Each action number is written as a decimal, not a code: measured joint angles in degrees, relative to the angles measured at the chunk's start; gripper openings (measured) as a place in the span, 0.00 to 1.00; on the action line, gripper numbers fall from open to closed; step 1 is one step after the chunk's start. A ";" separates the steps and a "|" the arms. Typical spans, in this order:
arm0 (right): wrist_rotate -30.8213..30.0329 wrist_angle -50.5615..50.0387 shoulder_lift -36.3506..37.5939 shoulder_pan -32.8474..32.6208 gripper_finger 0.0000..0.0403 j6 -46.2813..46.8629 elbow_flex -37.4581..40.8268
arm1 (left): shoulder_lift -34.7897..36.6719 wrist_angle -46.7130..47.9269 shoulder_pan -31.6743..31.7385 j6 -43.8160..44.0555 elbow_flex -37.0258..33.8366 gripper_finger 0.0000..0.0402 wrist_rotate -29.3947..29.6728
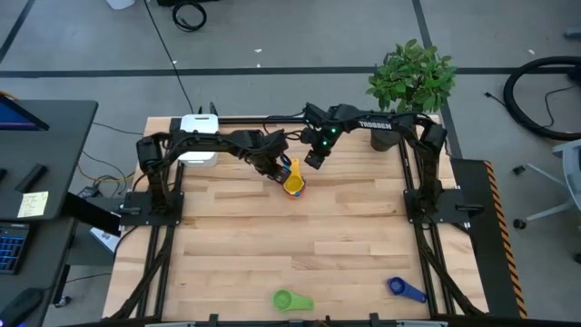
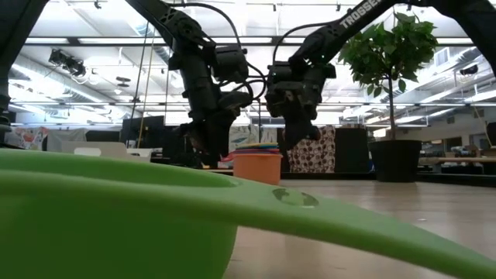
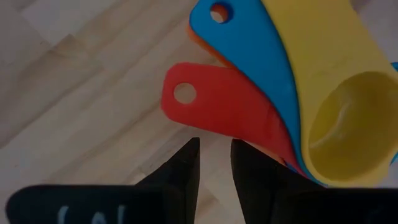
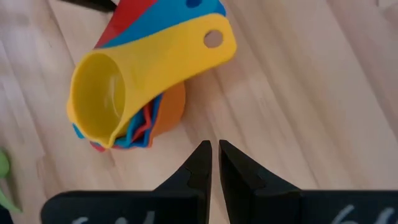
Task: Nest measuring cups in basket
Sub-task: Adjust the measuring cups, then stack the green measuring cup on top of the yellow measuring cup
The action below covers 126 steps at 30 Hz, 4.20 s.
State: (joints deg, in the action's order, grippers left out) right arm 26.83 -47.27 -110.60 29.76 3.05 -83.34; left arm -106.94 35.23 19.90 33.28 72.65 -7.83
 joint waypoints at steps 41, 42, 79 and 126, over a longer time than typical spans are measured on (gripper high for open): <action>4.37 4.11 0.51 0.20 0.07 1.33 1.87 | -4.34 -9.07 0.31 -7.32 -0.01 0.24 -5.35; 4.31 1.97 0.77 0.28 0.07 1.07 1.87 | -4.35 -8.30 0.31 -8.11 -0.01 0.24 -5.36; 5.84 5.36 -4.68 -1.25 0.03 -3.14 2.98 | -7.67 -18.66 3.56 -12.05 0.47 0.24 -13.35; -10.86 -27.62 41.94 -12.41 0.03 2.77 2.98 | 18.61 16.31 -5.73 -27.49 0.58 0.24 -12.55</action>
State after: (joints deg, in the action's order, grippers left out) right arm 15.97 -74.88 -68.66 17.34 5.82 -80.36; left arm -88.33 51.53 14.17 5.78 73.23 -20.37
